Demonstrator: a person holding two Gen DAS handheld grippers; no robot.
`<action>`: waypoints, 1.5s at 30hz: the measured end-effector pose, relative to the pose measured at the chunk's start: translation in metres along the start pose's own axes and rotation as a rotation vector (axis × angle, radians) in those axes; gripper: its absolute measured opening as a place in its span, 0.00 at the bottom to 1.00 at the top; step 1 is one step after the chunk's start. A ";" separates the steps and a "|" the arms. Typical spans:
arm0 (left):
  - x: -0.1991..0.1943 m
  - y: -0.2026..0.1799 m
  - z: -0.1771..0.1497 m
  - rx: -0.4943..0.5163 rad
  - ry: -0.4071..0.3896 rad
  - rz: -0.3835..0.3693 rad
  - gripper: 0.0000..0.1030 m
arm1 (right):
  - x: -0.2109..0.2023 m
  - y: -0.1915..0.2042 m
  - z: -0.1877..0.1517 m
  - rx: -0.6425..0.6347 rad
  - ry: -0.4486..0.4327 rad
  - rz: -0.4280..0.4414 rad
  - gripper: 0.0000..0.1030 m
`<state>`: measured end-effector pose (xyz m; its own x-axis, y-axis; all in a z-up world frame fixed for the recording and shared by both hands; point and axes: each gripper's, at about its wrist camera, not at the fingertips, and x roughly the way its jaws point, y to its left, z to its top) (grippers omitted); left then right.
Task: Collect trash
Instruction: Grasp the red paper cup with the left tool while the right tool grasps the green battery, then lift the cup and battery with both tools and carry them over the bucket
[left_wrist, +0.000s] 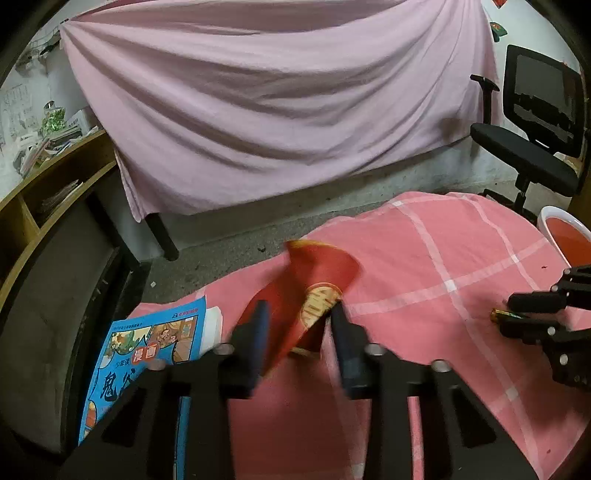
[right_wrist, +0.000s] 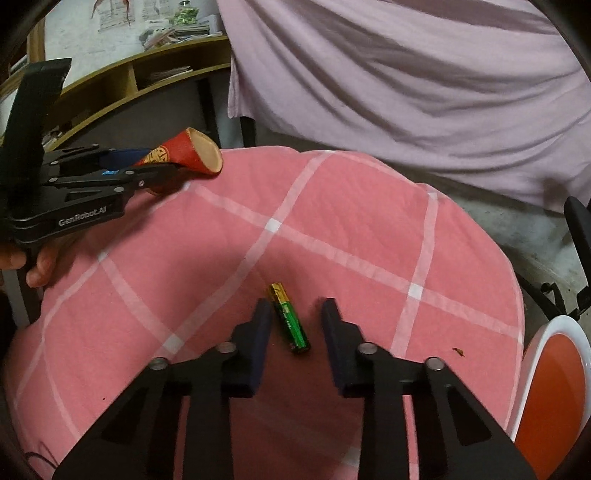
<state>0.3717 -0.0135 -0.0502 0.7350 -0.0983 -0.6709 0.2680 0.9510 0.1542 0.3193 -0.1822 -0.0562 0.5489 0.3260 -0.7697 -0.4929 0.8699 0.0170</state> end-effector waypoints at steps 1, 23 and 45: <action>-0.001 0.000 0.000 -0.001 -0.004 0.004 0.20 | -0.001 -0.001 -0.001 0.003 -0.001 0.003 0.11; -0.084 -0.044 -0.012 -0.164 -0.256 -0.130 0.16 | -0.075 -0.023 -0.020 0.121 -0.412 -0.068 0.08; -0.126 -0.074 -0.008 -0.137 -0.429 -0.138 0.16 | -0.127 -0.012 -0.042 0.131 -0.716 -0.141 0.08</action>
<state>0.2542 -0.0688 0.0173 0.8969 -0.3117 -0.3136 0.3181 0.9475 -0.0320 0.2275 -0.2495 0.0145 0.9291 0.3306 -0.1659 -0.3252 0.9438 0.0598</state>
